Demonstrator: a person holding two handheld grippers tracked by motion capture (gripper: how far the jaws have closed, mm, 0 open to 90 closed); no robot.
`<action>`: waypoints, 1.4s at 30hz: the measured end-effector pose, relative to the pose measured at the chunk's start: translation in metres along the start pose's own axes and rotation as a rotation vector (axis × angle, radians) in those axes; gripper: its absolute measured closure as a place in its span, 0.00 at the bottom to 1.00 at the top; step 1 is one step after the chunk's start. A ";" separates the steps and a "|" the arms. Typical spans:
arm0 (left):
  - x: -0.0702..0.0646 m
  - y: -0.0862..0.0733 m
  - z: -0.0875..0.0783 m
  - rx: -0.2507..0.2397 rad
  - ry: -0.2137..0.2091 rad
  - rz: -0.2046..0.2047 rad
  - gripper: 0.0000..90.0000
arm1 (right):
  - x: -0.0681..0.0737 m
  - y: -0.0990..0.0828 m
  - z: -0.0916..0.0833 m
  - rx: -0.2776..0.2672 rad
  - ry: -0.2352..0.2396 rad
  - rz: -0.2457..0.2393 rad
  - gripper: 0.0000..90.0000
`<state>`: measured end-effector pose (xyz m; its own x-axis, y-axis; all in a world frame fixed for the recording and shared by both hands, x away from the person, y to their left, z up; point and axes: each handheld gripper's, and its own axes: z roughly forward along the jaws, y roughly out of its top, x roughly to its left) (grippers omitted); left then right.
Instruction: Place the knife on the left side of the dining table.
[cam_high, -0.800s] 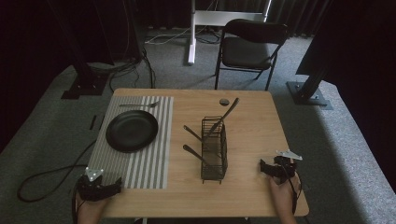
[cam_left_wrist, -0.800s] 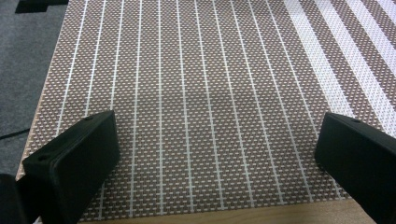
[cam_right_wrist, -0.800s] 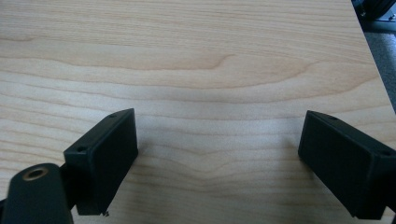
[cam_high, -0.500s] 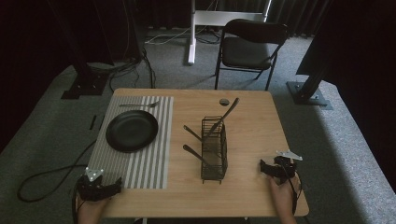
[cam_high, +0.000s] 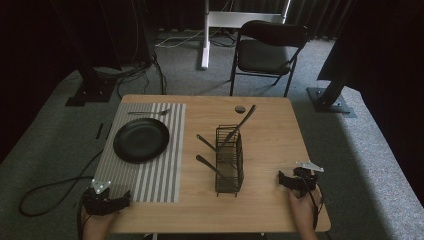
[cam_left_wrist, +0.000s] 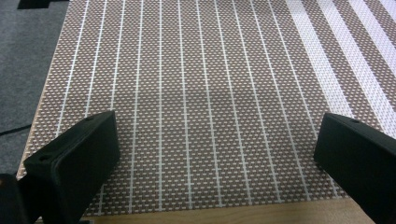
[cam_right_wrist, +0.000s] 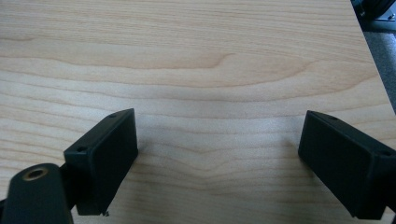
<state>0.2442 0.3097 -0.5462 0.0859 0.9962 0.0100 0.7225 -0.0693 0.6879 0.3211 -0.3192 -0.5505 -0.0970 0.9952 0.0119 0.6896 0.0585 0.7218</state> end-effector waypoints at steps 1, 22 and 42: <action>0.000 0.000 0.000 0.004 -0.003 -0.002 0.01 | 0.000 0.000 0.000 0.000 0.000 0.000 0.12; -0.011 0.023 -0.010 -0.014 -0.121 0.052 0.04 | 0.000 0.000 0.000 0.000 0.000 0.000 0.12; -0.041 0.054 -0.021 -0.070 -0.244 0.145 0.05 | 0.000 0.000 0.000 0.000 0.000 0.000 0.12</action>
<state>0.2652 0.2665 -0.4938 0.3539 0.9335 -0.0571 0.6420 -0.1981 0.7406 0.3210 -0.3192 -0.5505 -0.0970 0.9952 0.0123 0.6897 0.0583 0.7218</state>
